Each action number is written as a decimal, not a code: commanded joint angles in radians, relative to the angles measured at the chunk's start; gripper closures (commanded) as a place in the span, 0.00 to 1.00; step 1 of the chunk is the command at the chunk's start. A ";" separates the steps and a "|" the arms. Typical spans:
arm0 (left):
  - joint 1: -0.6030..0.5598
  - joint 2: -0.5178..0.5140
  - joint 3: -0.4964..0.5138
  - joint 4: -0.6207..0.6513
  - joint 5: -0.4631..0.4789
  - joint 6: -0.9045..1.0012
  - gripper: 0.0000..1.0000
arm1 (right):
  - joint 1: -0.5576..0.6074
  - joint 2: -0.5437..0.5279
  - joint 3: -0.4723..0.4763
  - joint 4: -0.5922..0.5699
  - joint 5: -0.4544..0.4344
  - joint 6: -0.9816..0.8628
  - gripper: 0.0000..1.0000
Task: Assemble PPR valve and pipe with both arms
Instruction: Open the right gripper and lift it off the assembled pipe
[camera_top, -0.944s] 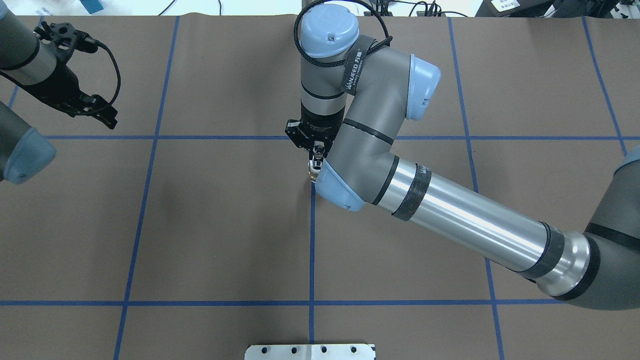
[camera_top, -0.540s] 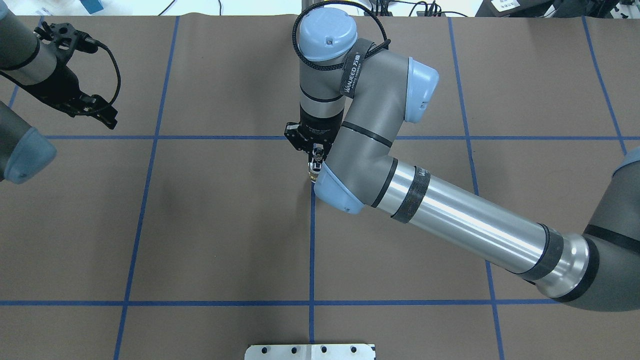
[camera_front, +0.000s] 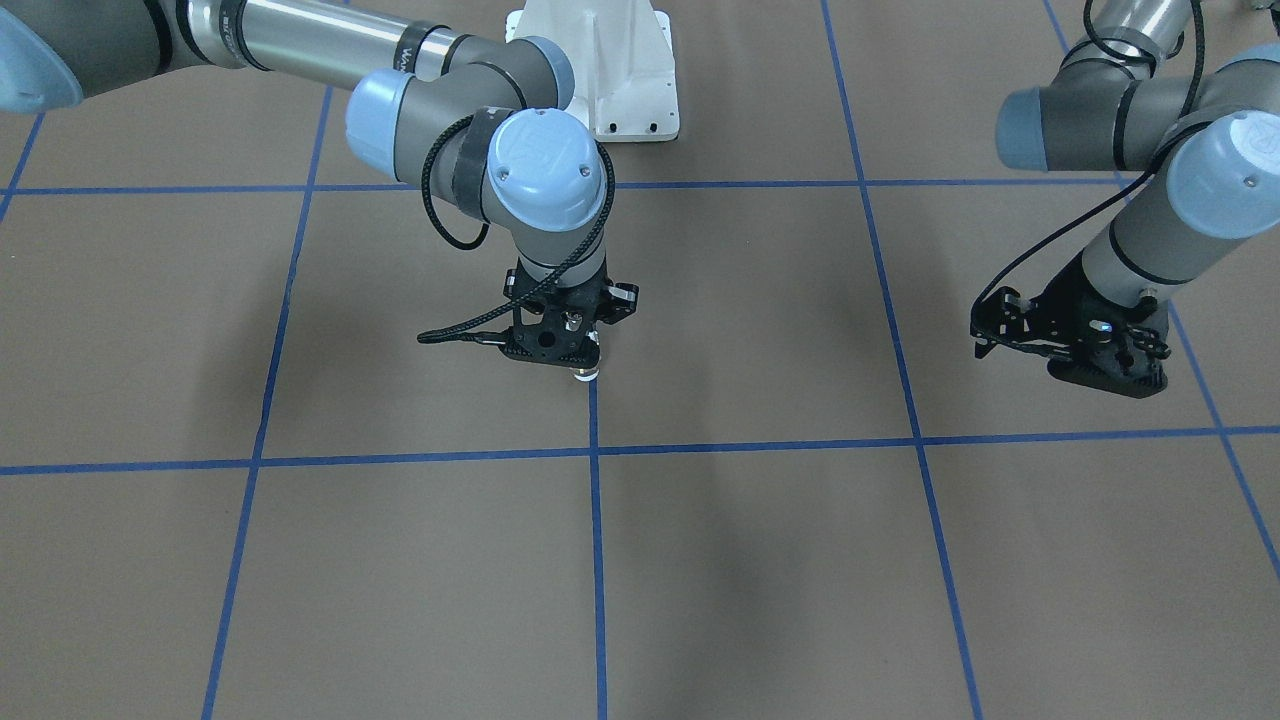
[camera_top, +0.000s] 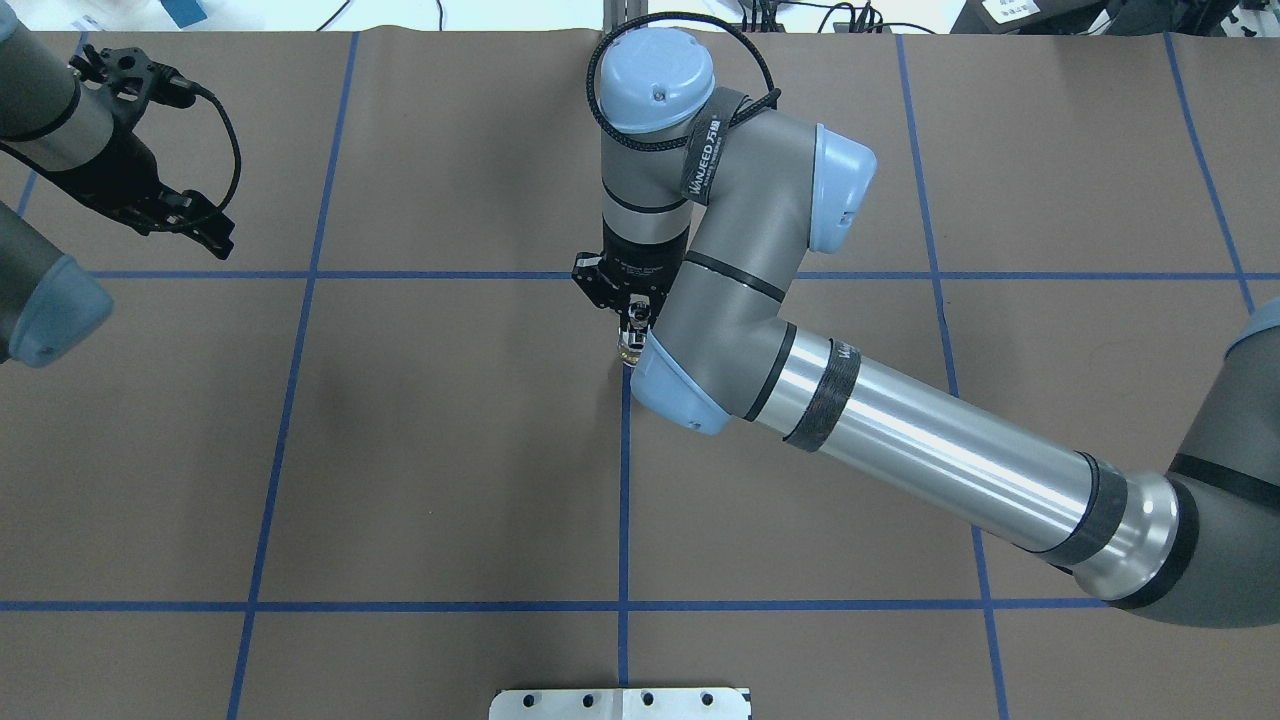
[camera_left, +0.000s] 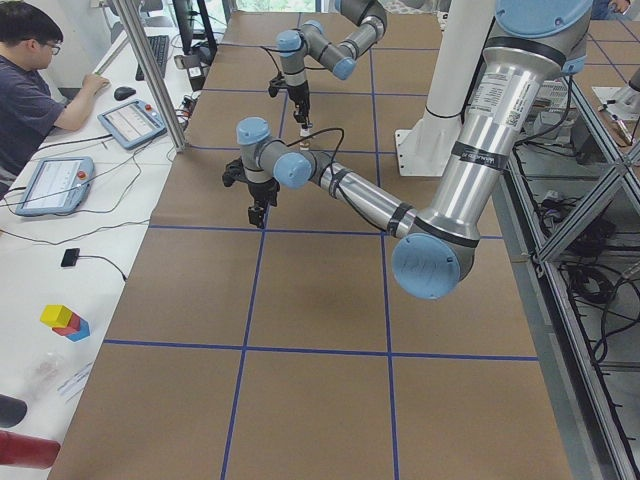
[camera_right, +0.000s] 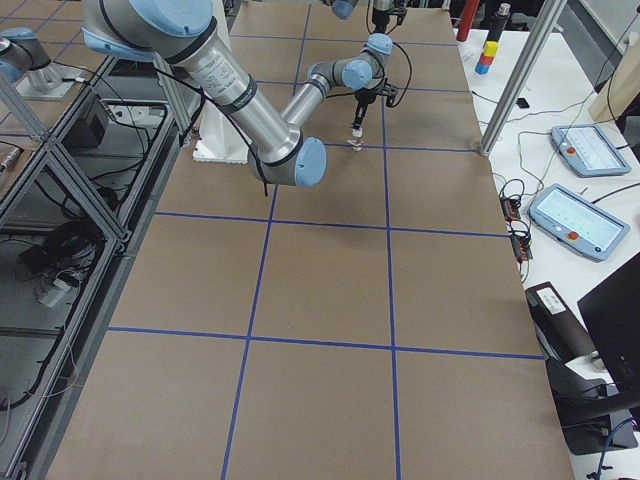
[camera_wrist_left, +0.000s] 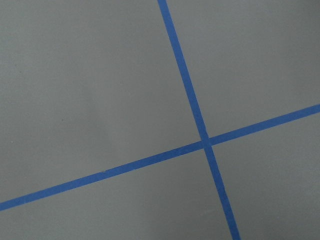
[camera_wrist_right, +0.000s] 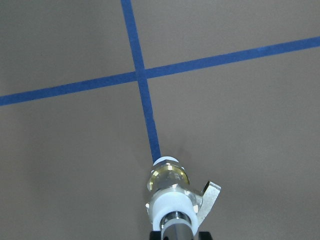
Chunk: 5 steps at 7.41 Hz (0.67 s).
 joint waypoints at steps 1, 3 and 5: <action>0.000 -0.001 0.004 0.000 0.000 -0.001 0.00 | 0.000 -0.002 -0.007 0.013 0.000 -0.004 1.00; 0.000 -0.001 0.006 0.000 0.000 0.001 0.00 | -0.003 -0.006 -0.009 0.021 0.000 -0.004 1.00; 0.000 0.000 0.006 -0.002 0.000 0.001 0.00 | -0.003 -0.008 -0.009 0.021 0.000 -0.006 1.00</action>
